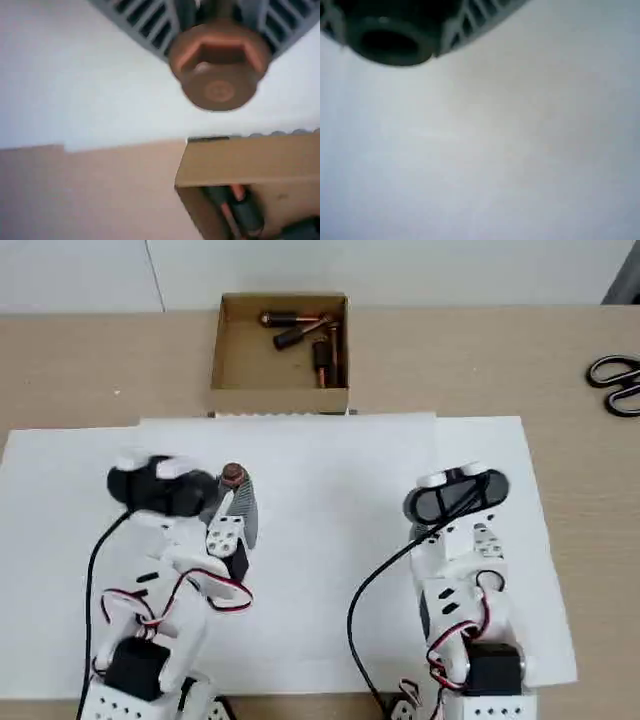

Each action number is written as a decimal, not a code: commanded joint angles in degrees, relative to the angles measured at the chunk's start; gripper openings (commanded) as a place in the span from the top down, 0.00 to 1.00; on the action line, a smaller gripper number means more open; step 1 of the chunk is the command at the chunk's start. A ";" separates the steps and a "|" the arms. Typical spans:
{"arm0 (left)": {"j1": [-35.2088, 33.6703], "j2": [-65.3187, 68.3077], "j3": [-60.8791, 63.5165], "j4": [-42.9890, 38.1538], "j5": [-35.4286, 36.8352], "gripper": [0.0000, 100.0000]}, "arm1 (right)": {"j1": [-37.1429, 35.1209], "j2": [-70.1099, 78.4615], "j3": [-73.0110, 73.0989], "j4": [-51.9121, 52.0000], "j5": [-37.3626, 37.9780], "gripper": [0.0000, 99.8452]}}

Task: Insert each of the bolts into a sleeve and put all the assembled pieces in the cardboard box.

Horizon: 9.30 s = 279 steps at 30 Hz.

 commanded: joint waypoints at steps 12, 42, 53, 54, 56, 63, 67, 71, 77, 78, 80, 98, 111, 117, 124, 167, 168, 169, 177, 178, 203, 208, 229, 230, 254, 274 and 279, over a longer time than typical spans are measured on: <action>0.00 -13.10 15.43 -18.90 18.29 1.00 | -18.68 -8.57 15.38 -12.53 -0.62 1.00; 9.32 -13.01 15.52 -14.59 25.23 1.00 | -31.08 -8.66 17.14 -16.13 -0.09 1.00; 9.49 -13.01 18.33 -14.86 25.23 1.00 | -31.34 -8.66 15.82 -19.03 0.00 1.00; 9.49 -13.01 18.33 -14.86 25.32 1.00 | -31.87 -8.66 15.74 -18.86 0.09 1.00; 9.58 -13.10 18.33 -14.95 25.41 1.00 | -33.45 -8.66 15.38 -18.59 0.09 1.00; 11.34 -13.01 18.24 -14.59 25.32 1.00 | -35.47 -8.57 15.56 -18.95 0.09 1.00; 11.43 -13.01 18.33 -14.51 25.32 1.00 | -35.47 -8.57 15.30 -18.95 0.09 1.00; 13.71 -13.01 18.24 -10.99 24.97 1.00 | -35.47 -8.57 15.21 -19.03 0.09 1.00; 21.89 -13.01 18.24 -0.35 21.19 1.00 | -35.47 -8.66 15.21 -19.03 0.09 1.00; 22.42 -13.01 18.24 0.70 21.19 1.00 | -35.47 -8.66 15.21 -19.03 0.09 1.00; 22.68 -13.01 18.33 1.76 21.19 1.00 | -35.47 -8.66 15.21 -19.03 0.09 1.00; 12.75 -13.01 12.53 10.73 10.64 0.66 | -35.47 -8.66 15.12 -19.03 4.40 1.00; 6.15 -13.01 -8.04 20.48 6.42 0.88 | -31.52 -8.66 15.30 -19.12 4.13 1.00; -0.62 -13.01 -7.34 20.48 -0.26 1.00 | -27.65 -8.66 15.21 -19.12 4.13 1.00; -13.71 -13.01 11.91 11.52 -8.09 0.99 | -22.81 -8.66 15.03 -19.12 -0.53 1.00; -17.41 -13.01 19.47 9.76 -2.46 0.99 | -4.09 105.19 -71.56 -53.85 -2.46 1.00; -17.41 -13.01 19.47 9.76 -2.46 0.99 | -4.09 107.30 -73.14 -53.85 -2.46 1.00; -17.41 -13.01 19.47 9.76 -2.46 0.99 | -4.09 109.23 -74.81 -53.85 -2.46 1.00; -17.41 -13.01 19.47 9.76 -2.46 0.99 | -4.09 123.82 -88.09 -53.85 -2.37 0.99; -17.41 -13.01 19.47 9.76 -2.46 0.99 | -4.18 125.23 -89.49 -53.85 -2.37 0.99; -17.41 -13.01 19.47 9.76 -2.46 0.99 | -13.49 136.48 -107.16 -53.58 -1.93 0.99; -17.41 -13.01 19.47 9.76 -2.46 0.99 | -14.29 139.21 -107.08 -53.76 2.20 0.98; -17.41 -13.01 19.47 9.76 -2.46 0.99 | -10.77 124.79 -107.96 -41.71 2.02 0.99; -17.41 -13.01 19.47 9.76 -2.46 0.99 | -10.51 122.95 -108.04 -39.78 1.93 1.00; -17.41 -13.01 19.47 9.76 -2.46 0.99 | -8.92 84.09 -108.04 17.36 -11.78 1.00; -17.41 -13.01 19.47 9.76 -2.46 0.99 | 1.45 62.02 -105.93 40.48 -14.77 1.00; -17.41 -13.01 19.47 9.76 -2.46 0.99 | 1.54 51.56 -89.23 39.43 -13.98 1.00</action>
